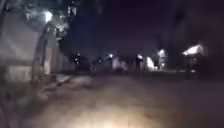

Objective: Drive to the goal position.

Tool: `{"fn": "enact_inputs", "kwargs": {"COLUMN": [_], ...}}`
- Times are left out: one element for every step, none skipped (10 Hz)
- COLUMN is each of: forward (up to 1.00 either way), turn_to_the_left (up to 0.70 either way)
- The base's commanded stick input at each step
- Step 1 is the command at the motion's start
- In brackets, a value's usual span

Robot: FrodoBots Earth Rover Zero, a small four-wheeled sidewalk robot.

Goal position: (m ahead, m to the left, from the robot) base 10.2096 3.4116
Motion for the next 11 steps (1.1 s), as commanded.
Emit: {"fn": "enact_inputs", "kwargs": {"forward": [0.70, 0.70, 0.70, 0.70, 0.70, 0.70, 0.70, 0.70, 0.70, 0.70, 0.70], "turn_to_the_left": [0.00, 0.00, 0.00, 0.00, 0.00, 0.00, 0.00, 0.00, 0.00, -0.04, -0.25]}}
